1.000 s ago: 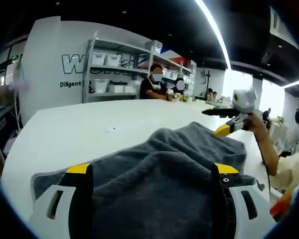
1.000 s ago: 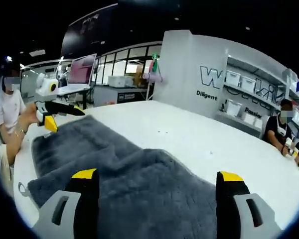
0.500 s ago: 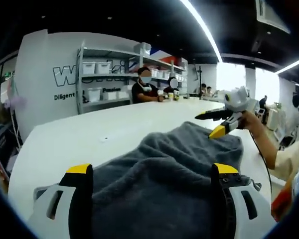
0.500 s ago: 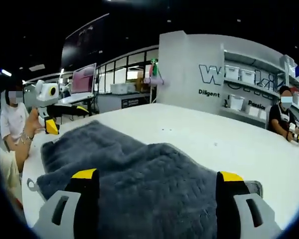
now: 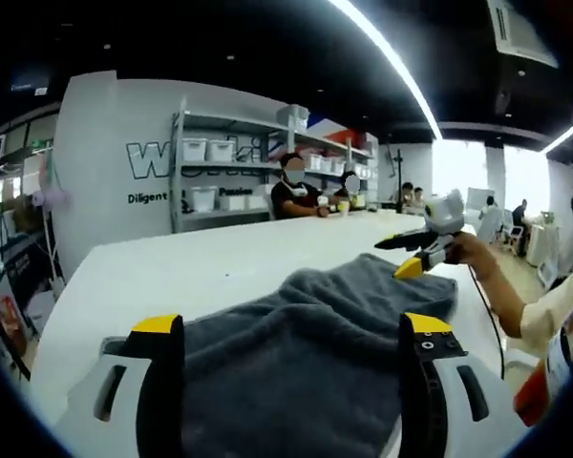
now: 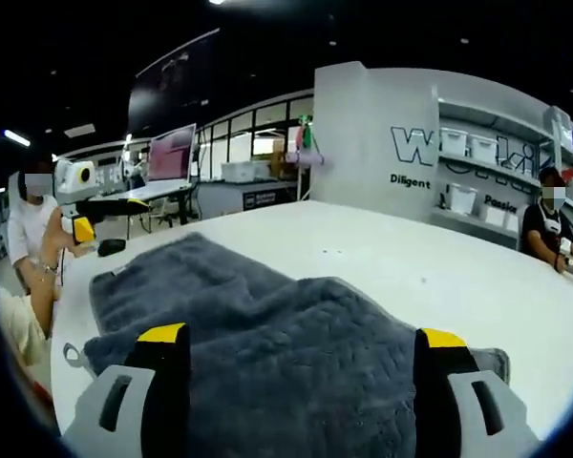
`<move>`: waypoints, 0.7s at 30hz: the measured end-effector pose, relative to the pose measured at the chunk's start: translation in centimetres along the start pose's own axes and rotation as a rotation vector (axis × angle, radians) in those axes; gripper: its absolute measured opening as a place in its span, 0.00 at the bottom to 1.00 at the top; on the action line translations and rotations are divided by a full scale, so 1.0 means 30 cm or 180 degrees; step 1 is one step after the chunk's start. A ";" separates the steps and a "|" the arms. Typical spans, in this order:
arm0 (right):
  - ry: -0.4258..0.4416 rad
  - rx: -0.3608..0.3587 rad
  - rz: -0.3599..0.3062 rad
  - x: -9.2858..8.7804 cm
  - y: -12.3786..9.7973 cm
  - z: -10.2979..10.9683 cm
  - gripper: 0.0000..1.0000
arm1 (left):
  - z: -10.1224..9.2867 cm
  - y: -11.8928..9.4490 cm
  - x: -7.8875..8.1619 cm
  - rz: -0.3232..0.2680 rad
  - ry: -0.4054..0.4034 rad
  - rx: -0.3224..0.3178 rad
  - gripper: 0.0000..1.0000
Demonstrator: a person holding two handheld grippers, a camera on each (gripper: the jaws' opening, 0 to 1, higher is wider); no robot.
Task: Fold the towel on the table until its edges align and the towel forms a compact rectangular stack.
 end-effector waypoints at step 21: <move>-0.0185 -0.0059 0.0022 0.003 -0.017 0.027 0.99 | 0.008 -0.245 -0.247 0.0545 0.0354 0.0285 0.64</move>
Point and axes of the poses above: the point that each gripper's makers call its tool centre point, and the gripper's own axes: y roughly forward along the fingers, z roughly to its left, x roughly out of its top, the point moved 2 cm from there along -y, roughly backward along the fingers, and after that the axes turned 7 degrees about x, right-handed, at the moved point
